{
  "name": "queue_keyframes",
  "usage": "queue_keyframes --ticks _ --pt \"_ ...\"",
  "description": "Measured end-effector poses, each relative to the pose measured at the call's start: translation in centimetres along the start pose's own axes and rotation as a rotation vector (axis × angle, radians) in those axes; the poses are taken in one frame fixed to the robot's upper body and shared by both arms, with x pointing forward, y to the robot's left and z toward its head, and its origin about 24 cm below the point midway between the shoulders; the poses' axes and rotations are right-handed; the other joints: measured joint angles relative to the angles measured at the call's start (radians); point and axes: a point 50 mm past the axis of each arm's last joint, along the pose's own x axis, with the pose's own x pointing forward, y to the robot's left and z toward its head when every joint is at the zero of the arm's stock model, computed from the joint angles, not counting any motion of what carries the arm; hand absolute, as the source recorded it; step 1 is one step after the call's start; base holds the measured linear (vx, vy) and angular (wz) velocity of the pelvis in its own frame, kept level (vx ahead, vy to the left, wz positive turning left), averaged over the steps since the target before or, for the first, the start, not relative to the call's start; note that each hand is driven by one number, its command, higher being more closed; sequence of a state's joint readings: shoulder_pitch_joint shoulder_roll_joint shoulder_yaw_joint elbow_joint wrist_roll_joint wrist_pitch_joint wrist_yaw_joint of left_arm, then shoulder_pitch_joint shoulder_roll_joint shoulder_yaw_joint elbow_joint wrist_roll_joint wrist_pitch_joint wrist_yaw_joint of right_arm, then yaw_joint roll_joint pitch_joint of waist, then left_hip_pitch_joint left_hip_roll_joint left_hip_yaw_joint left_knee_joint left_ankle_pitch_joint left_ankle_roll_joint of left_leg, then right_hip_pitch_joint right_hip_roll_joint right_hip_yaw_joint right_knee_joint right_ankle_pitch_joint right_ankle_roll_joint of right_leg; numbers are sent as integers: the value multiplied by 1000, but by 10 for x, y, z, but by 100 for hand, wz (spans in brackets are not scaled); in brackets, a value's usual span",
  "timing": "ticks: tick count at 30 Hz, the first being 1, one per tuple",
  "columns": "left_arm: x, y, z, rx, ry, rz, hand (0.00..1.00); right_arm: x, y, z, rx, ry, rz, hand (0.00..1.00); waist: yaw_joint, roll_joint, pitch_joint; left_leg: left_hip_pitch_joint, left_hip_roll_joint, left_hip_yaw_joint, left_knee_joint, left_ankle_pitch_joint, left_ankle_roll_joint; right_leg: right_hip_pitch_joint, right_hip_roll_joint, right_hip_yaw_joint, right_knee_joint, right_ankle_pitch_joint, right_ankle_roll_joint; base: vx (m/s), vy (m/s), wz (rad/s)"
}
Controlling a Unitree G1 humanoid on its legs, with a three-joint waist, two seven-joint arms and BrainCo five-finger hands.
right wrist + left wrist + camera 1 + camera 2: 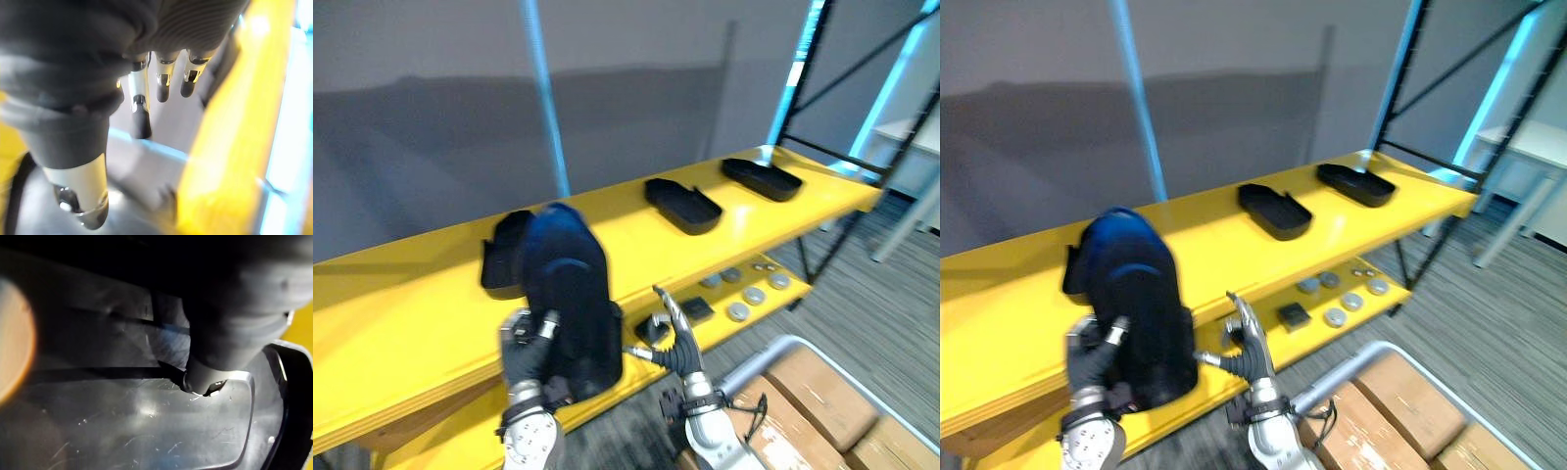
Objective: Walk over and take plastic housings, then place them on the shelf
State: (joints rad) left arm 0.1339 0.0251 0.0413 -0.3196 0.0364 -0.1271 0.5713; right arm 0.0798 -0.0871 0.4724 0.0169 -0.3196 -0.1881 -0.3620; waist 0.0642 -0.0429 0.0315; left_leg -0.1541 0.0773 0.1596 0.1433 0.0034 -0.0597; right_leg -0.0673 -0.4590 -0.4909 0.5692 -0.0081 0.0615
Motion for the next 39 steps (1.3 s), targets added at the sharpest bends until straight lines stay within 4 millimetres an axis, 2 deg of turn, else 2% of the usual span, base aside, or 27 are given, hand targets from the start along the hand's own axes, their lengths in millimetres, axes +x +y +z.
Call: queue_keyframes --ticks 1,2,3,5,6,7,8,9,13,16,17,18,19,20,21,24,25,27,28,29,31,32,34,35,36,38,39 --pt "5 1 9 25 -64 0 100 -4 1 -4 8 26 4 0 -13 6 6 15 -9 -59 -12 -4 16 -52 47 167 103 -35 -19 257 108 152" --pt "8 0 16 44 -114 -10 100 -2 0 -3 19 28 -2 0 -38 8 8 20 -4 -132 -25 0 20 -84 166 318 134 -146 -18 278 31 187" --pt "7 -4 17 40 -127 -24 100 -2 -2 -3 30 28 -22 0 -57 8 10 39 -7 -187 -47 7 20 -101 279 433 94 -217 -25 209 -42 154" --pt "2 -15 15 29 -117 -71 100 -4 -11 -4 60 37 -69 0 -80 7 11 57 -25 -252 -60 9 17 -116 377 542 -47 -243 -23 141 -63 120" --pt "0 -20 14 23 -111 -94 100 -6 -16 -6 69 45 -90 0 -86 4 11 56 -36 -275 -59 9 17 -122 392 573 -104 -240 -24 122 -117 132" --pt "-3 -28 14 11 -111 -146 100 -9 -24 -6 75 50 -129 0 -98 -26 19 63 -82 -305 -59 6 12 -131 384 626 -220 -142 -20 108 -165 106" --pt "-6 -33 11 4 -95 -171 100 -10 -28 -8 62 58 -139 0 -103 -9 33 72 -85 -327 -62 2 6 -120 381 610 -204 -157 -8 120 -179 83" --pt "-12 -40 11 -15 -80 -212 100 -12 -37 -12 41 67 -157 0 -96 21 36 65 -57 -321 -68 -4 -1 -101 397 594 -255 -145 -17 93 -142 32" --pt "-14 -42 11 -18 -76 -241 100 -12 -40 -7 60 50 -169 0 -97 34 34 58 -13 -308 -80 -12 -13 -69 439 592 -360 -89 -30 94 -71 -12" --pt "-16 -46 11 -31 -70 -255 100 -10 -42 -1 69 19 -182 0 -99 44 42 25 -16 -314 -65 -11 -14 -52 431 566 -410 -71 -25 63 10 30" --pt "-19 -50 12 -46 -66 -269 100 -9 -45 -1 74 22 -194 0 -108 51 46 -3 -27 -277 -43 4 -21 -38 412 519 -417 -71 -25 1 80 108" --pt "-21 -54 13 -65 -63 -277 100 -9 -50 -2 65 22 -213 0 -111 58 52 -12 -27 -167 -45 16 -1 -16 388 473 -428 -71 -26 -3 105 120" --pt "-21 -56 14 -80 -62 -281 100 -8 -53 -3 61 22 -225 0 -111 60 59 -13 -14 -96 -39 -6 31 -1 379 454 -434 -71 -26 -22 94 104" --pt "-22 -56 15 -102 -61 -285 100 -5 -58 -2 55 16 -253 0 -101 58 67 -30 38 43 21 -26 14 16 358 433 -440 -71 -26 -10 88 91" --pt "-23 -57 14 -121 -51 -288 100 -4 -64 -2 43 10 -276 0 -109 59 73 -52 85 101 91 -37 -2 34 328 393 -441 -71 -25 -9 138 93" --pt "-24 -56 14 -142 -47 -295 100 -6 -70 -2 31 8 -304 0 -112 57 75 -72 157 92 157 -42 -9 48 266 364 -440 -73 -23 -8 196 44" --pt "-24 -55 14 -145 -44 -303 100 -6 -71 -2 32 7 -310 0 -114 68 73 -72 192 43 157 -40 -11 49 249 363 -441 -74 -10 -6 369 12" --pt "-26 -54 12 -148 -35 -305 100 -6 -71 -2 31 3 -314 0 -119 120 52 -46 232 -81 106 -18 9 51 251 368 -453 -75 89 18 546 3" --pt "-25 -51 10 -127 -33 -310 100 -4 -67 -4 45 18 -317 0 -124 115 54 -47 206 -112 114 -67 -157 62 224 372 -471 -67 114 13 584 2" --pt "-24 -46 7 -82 -43 -330 100 -5 -60 -4 85 31 -320 0 -123 77 62 -64 164 -110 162 -97 -135 69 195 380 -489 -63 106 -4 392 7" --pt "-19 -39 6 -38 -60 -338 100 -1 -51 2 122 15 -302 0 -121 52 60 -101 132 -113 248 -149 -113 78 170 391 -492 -60 108 -13 249 12" --pt "-16 -36 6 -21 -70 -339 100 1 -46 5 136 1 -282 0 -119 37 52 -115 112 -112 304 -185 -99 91 147 395 -492 -45 132 -5 345 9" --pt "-15 -37 7 -18 -79 -348 100 4 -44 8 145 -10 -270 0 -109 29 44 -114 87 -96 334 -215 -80 89 116 400 -477 -14 162 9 282 -10" --pt "-14 -39 9 -25 -88 -353 100 6 -42 9 151 -16 -257 0 -102 34 42 -115 83 -73 318 -217 -67 46 109 408 -448 21 136 3 247 -56" --pt "-12 -41 11 -39 -95 -358 100 8 -38 8 149 -14 -236 0 -93 39 36 -114 83 -42 280 -205 -50 -22 111 419 -414 70 71 -2 203 -71" --pt "-9 -45 13 -54 -103 -372 100 10 -33 7 152 -5 -209 0 -96 42 38 -84 78 9 213 -163 -26 -80 123 418 -397 128 23 5 186 -79" --pt "-7 -48 11 -48 -102 -382 100 8 -31 4 150 7 -198 0 -109 53 45 -60 80 13 191 -149 -13 -85 160 439 -368 65 82 16 90 -40"
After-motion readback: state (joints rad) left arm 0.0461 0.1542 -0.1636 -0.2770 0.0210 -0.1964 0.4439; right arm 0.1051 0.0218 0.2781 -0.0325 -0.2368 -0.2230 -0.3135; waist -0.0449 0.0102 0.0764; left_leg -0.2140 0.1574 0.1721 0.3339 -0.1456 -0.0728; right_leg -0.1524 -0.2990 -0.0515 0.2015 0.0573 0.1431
